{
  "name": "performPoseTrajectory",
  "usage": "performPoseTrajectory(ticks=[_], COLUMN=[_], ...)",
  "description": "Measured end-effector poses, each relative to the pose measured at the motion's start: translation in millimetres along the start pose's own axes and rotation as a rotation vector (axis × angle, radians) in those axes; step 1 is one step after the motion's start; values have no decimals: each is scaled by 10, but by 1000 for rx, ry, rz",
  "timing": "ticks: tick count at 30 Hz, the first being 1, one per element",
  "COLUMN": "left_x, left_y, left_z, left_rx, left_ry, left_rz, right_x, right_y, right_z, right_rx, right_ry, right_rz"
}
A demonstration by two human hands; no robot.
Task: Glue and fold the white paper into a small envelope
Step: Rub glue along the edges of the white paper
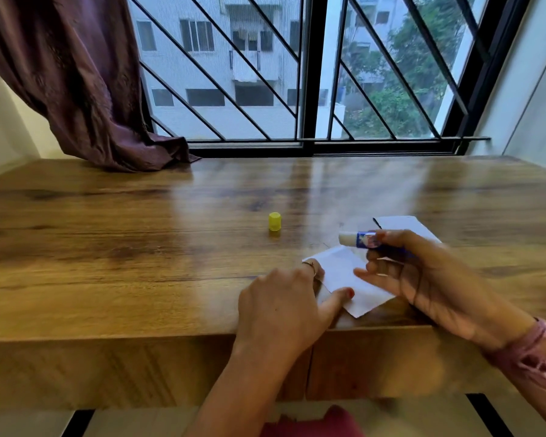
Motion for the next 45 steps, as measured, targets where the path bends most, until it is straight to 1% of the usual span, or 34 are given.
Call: performPoseTrajectory(ticks=[2, 4, 9, 12, 17, 22, 34, 39, 43, 45], left_x=[-20, -25, -13, -8, -27, -25, -24, -19, -12, -17], left_y=[-64, -124, -267, -317, -307, -293, -291, -284, -282, -280], left_z=[-101, -185, -296, -357, -378, -375, -362, -351, -352, -353], left_rx=[22, 8, -91, -121, -153, -165, -178, -179, -177, -180], left_ry=[35, 77, 167, 171, 163, 147, 126, 122, 121, 117], left_rz=[-113, -206, -294, -275, -248, -231, -261, -256, -247, -253], right_x=[50, 141, 276, 280, 284, 211, 214, 249, 242, 246], right_y=[-47, -117, -216, -225, -292, -356, -381, -439, -405, -404], right_z=[-109, -191, -208, -194, -227, -248, -241, -240, -239, -241], right_rx=[63, 104, 165, 190, 314, 381, 403, 390, 393, 398], right_ry=[77, 149, 370, 439, 611, 761, 832, 808, 813, 807], right_rz=[2, 42, 91, 86, 100, -28, -111, -62, -119, -110])
Point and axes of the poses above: each hand's wrist, its own y-axis away from the middle knuckle, its own x-axis out of the back of the hand, z = x × y, the point moved 6 cm from there along -y, towards the middle knuckle, and after that the axes turned 9 degrees about z, right-handed, at the moved point
